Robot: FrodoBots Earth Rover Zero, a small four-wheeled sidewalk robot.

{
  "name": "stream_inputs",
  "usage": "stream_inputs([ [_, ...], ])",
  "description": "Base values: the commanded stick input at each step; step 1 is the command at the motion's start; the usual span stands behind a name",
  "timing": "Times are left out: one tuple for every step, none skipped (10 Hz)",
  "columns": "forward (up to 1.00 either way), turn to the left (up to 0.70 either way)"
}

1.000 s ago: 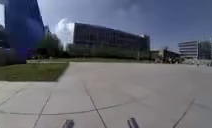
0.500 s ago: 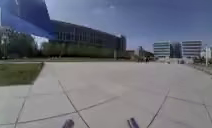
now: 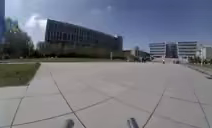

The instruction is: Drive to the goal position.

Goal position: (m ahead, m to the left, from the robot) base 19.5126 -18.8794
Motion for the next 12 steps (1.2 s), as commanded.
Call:
stream_inputs([
  [0.0,-0.21],
  [0.0,-0.05],
  [0.0,0.0],
  [0.0,0.0],
  [0.21,0.0],
  [0.74,0.0],
  [1.0,0.0],
  [1.0,0.0],
  [0.9,-0.02],
  [0.0,-0.26],
  [0.0,-0.97],
  [0.0,-1.0],
])
